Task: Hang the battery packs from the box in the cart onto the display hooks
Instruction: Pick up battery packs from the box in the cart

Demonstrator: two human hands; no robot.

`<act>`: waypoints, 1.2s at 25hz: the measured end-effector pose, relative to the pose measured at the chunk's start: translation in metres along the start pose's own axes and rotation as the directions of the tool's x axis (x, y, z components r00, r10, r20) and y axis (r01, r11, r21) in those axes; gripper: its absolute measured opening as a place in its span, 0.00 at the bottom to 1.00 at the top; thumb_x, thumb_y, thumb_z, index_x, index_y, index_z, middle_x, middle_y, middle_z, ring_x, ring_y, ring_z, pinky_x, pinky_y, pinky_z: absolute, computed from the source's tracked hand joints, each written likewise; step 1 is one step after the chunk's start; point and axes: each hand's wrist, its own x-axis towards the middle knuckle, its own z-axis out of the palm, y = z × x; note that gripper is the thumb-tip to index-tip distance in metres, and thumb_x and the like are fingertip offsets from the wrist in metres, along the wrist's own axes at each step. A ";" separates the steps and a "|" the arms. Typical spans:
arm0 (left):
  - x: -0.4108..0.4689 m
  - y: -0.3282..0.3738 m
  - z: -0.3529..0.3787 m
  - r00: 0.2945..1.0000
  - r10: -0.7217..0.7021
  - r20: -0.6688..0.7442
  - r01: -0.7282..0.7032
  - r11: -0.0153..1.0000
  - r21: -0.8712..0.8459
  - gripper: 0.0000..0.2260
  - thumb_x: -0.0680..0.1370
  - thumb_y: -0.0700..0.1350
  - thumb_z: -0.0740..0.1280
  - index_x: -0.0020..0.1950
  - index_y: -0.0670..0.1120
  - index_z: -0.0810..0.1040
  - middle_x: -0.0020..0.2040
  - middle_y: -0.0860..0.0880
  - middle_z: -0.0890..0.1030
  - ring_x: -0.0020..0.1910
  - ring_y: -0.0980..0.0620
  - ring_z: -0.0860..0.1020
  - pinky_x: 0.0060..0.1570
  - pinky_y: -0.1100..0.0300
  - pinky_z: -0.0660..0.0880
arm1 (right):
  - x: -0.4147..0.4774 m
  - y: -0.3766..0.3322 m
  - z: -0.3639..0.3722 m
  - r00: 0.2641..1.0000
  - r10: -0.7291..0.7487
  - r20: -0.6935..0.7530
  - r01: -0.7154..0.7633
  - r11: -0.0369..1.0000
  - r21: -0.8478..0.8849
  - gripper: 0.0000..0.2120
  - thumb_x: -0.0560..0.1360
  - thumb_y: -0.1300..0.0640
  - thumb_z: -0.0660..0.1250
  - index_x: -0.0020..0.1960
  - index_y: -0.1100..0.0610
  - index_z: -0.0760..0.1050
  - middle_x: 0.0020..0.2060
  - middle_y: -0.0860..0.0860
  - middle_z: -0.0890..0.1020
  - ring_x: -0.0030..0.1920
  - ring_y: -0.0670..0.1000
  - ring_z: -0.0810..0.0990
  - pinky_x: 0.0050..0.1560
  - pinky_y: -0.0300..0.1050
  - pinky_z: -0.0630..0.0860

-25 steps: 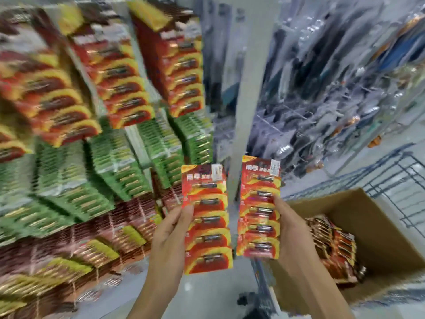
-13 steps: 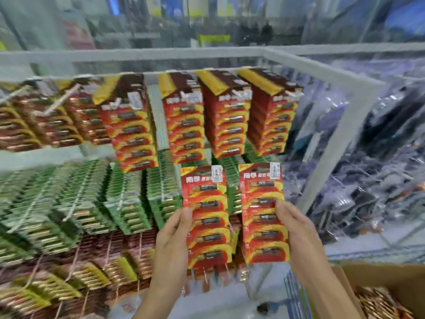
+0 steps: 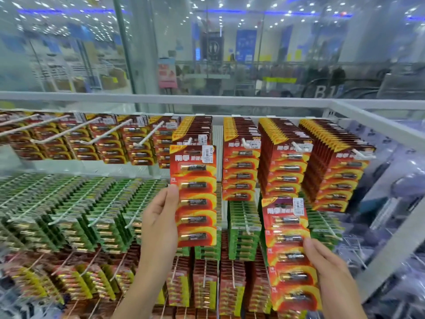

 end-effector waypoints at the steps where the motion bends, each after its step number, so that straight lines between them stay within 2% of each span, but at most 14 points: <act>1: 0.005 0.002 0.000 1.000 0.012 -0.014 -0.012 1.000 0.004 0.16 0.85 0.53 0.61 0.52 0.50 0.87 0.48 0.42 0.88 0.42 0.41 0.87 0.37 0.47 0.85 | 0.001 -0.003 0.000 1.000 0.005 0.001 -0.005 1.000 -0.003 0.08 0.79 0.56 0.69 0.57 0.57 0.82 0.42 0.54 0.89 0.39 0.55 0.88 0.42 0.50 0.77; 4: 0.016 0.003 0.001 0.999 0.011 -0.042 -0.011 1.000 -0.004 0.15 0.85 0.54 0.61 0.51 0.52 0.87 0.49 0.43 0.88 0.43 0.41 0.87 0.39 0.47 0.85 | -0.001 -0.007 -0.001 1.000 0.015 0.015 -0.015 1.000 -0.010 0.05 0.80 0.57 0.69 0.53 0.56 0.82 0.38 0.54 0.88 0.33 0.53 0.87 0.41 0.50 0.76; 8: 0.024 0.000 0.003 0.998 0.007 -0.068 -0.008 1.000 -0.009 0.14 0.85 0.53 0.61 0.52 0.51 0.85 0.47 0.45 0.88 0.42 0.43 0.88 0.37 0.49 0.85 | 0.001 -0.007 -0.002 1.000 0.005 0.015 -0.004 1.000 -0.021 0.08 0.80 0.56 0.68 0.55 0.57 0.82 0.43 0.56 0.89 0.37 0.55 0.88 0.41 0.50 0.77; 14: 0.040 -0.006 0.003 0.996 -0.015 -0.083 0.017 1.000 0.021 0.13 0.86 0.54 0.61 0.55 0.51 0.85 0.48 0.47 0.89 0.43 0.45 0.88 0.43 0.49 0.83 | -0.001 -0.010 -0.002 0.999 -0.007 0.034 0.009 0.999 -0.045 0.10 0.80 0.53 0.68 0.53 0.58 0.84 0.45 0.59 0.88 0.39 0.59 0.88 0.44 0.53 0.78; 17: 0.056 -0.011 0.008 0.997 -0.015 -0.072 0.019 0.998 0.052 0.16 0.86 0.55 0.60 0.57 0.50 0.85 0.48 0.46 0.88 0.43 0.42 0.88 0.39 0.49 0.84 | -0.001 -0.014 -0.002 0.999 -0.023 0.040 0.025 0.998 -0.063 0.11 0.78 0.51 0.68 0.48 0.55 0.87 0.47 0.58 0.88 0.44 0.60 0.88 0.49 0.56 0.80; 20: 0.072 -0.015 0.014 0.996 -0.013 -0.083 0.018 0.998 0.062 0.16 0.86 0.55 0.60 0.57 0.51 0.85 0.48 0.47 0.89 0.44 0.43 0.88 0.39 0.50 0.83 | 0.001 -0.026 -0.010 0.994 -0.101 -0.032 0.097 0.990 -0.099 0.17 0.72 0.43 0.72 0.55 0.51 0.86 0.53 0.54 0.88 0.54 0.61 0.86 0.59 0.62 0.80; 23: 0.080 -0.023 0.016 0.996 0.019 -0.091 -0.013 0.998 0.067 0.14 0.86 0.55 0.60 0.56 0.53 0.85 0.48 0.51 0.89 0.45 0.47 0.88 0.41 0.52 0.83 | 0.001 -0.055 -0.024 0.965 -0.246 -0.087 0.237 0.966 -0.105 0.14 0.77 0.45 0.67 0.54 0.51 0.85 0.50 0.56 0.88 0.50 0.62 0.87 0.56 0.63 0.81; 26: 0.084 -0.034 0.011 0.992 0.014 -0.127 -0.010 0.999 0.036 0.11 0.84 0.56 0.65 0.53 0.54 0.85 0.49 0.53 0.89 0.50 0.49 0.87 0.48 0.52 0.82 | -0.001 -0.083 -0.038 0.918 -0.373 -0.136 0.346 0.920 -0.183 0.14 0.82 0.44 0.62 0.53 0.50 0.84 0.47 0.54 0.88 0.45 0.58 0.88 0.50 0.58 0.82; 30: 0.087 -0.042 -0.001 0.985 0.039 -0.168 -0.034 0.999 0.028 0.11 0.80 0.55 0.71 0.57 0.51 0.86 0.54 0.49 0.88 0.55 0.45 0.86 0.58 0.44 0.81 | 0.009 -0.098 -0.050 0.907 -0.388 -0.166 0.360 0.916 -0.177 0.13 0.83 0.45 0.64 0.55 0.51 0.83 0.47 0.52 0.89 0.45 0.55 0.88 0.46 0.53 0.82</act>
